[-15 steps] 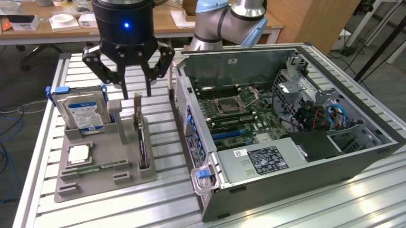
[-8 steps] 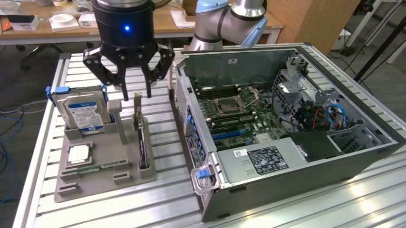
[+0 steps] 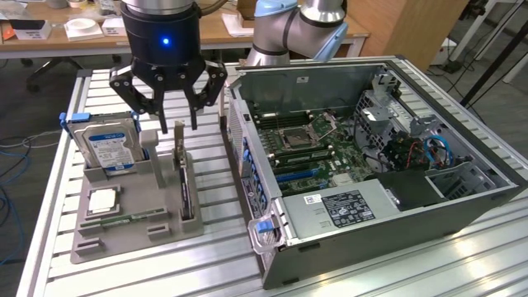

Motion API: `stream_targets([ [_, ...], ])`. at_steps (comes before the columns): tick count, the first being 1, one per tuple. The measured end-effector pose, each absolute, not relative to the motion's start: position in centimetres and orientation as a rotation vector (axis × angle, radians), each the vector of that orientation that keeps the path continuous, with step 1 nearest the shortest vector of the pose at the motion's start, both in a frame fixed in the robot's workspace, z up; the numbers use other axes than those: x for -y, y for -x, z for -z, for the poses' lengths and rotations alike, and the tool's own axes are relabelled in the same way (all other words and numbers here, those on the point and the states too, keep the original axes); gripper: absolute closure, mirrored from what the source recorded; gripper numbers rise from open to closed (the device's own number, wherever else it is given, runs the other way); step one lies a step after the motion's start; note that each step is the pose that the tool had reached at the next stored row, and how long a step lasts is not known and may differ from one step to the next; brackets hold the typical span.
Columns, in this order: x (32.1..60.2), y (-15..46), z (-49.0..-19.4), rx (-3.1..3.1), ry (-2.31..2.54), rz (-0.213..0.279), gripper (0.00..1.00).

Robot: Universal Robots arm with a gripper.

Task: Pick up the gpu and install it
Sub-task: 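Pick up the gpu and move the gpu toward the slot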

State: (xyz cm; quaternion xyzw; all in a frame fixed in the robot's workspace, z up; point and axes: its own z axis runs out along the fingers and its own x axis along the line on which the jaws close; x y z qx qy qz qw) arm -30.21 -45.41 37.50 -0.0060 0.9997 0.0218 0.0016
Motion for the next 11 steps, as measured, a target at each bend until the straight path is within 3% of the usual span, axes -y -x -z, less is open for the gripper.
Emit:
stream_targets([
  [11,45.41,30.21,-36.87,-3.138,0.019,-0.068,0.53],
])
